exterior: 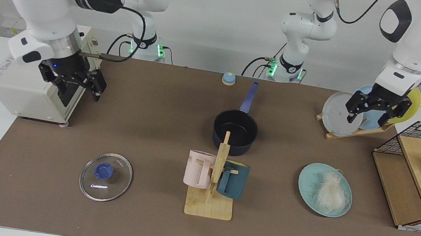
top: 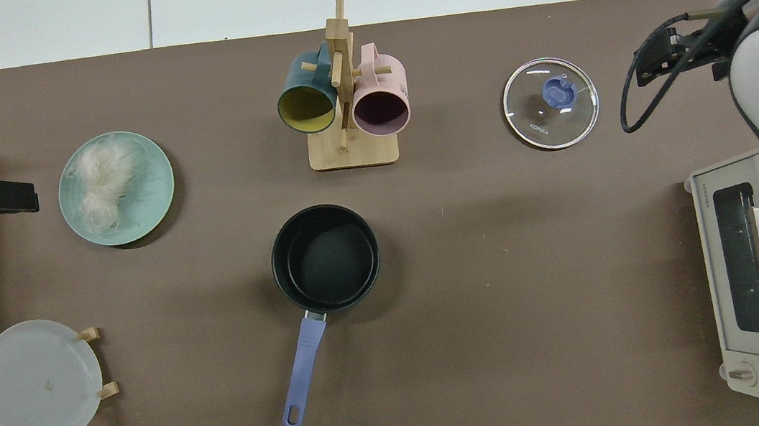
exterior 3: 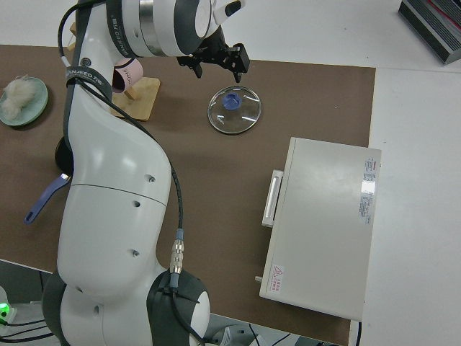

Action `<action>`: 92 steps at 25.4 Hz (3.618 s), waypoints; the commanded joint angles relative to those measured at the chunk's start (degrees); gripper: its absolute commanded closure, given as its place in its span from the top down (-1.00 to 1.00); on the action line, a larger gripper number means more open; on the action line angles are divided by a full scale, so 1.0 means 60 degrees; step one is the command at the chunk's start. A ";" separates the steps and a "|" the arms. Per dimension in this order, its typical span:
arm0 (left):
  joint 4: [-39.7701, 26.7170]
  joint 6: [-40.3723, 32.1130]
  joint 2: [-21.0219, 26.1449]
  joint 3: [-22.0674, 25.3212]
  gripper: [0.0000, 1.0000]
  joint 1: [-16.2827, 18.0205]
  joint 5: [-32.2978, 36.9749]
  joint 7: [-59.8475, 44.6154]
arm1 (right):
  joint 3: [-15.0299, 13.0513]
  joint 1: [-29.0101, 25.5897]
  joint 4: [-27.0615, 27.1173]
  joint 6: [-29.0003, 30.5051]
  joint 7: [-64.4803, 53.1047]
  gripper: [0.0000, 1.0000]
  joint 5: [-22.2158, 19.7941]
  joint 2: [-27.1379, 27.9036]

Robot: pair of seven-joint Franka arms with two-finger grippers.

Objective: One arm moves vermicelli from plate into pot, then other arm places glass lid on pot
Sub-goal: 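Reach the right gripper to the glass lid's blue knob and grasp, then lift the glass lid by its knob with the right gripper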

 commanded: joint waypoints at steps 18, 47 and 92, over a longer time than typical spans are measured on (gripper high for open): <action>-0.0107 -0.0101 -0.0113 -0.0052 1.00 0.0108 -0.0062 0.0010 | 0.0061 0.0083 0.1449 0.1610 -0.0128 0.98 0.0154 0.2380; -0.0107 -0.0101 -0.0127 -0.0052 1.00 0.0108 -0.0062 -0.0004 | 0.0076 0.0127 0.1024 0.2841 -0.0114 1.00 0.0066 0.3040; -0.0078 -0.0919 -0.0186 -0.0052 1.00 0.0093 -0.0033 0.0010 | 0.0076 0.0142 -0.0294 0.3822 -0.0055 1.00 0.0081 0.2762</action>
